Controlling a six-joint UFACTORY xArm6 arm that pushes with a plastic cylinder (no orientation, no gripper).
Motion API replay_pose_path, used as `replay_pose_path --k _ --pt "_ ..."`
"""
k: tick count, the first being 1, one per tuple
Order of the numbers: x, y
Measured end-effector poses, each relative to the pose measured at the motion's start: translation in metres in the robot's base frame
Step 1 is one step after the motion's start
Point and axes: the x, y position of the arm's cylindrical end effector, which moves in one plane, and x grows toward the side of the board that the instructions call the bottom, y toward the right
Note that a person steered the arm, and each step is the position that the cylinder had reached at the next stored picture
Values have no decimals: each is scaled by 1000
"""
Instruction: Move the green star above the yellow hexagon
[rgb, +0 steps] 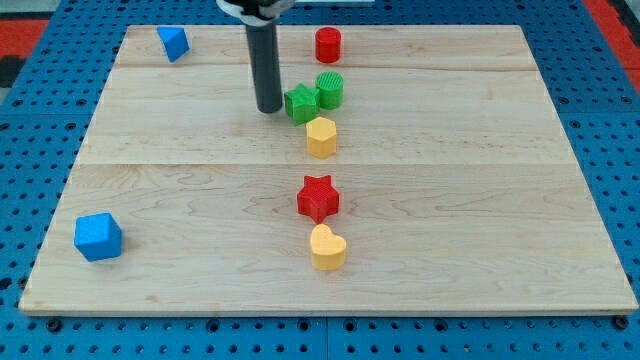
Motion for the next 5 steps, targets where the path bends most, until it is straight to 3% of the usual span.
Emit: replay_pose_path --k 2,5 --pt "-23 22" --pt "12 19"
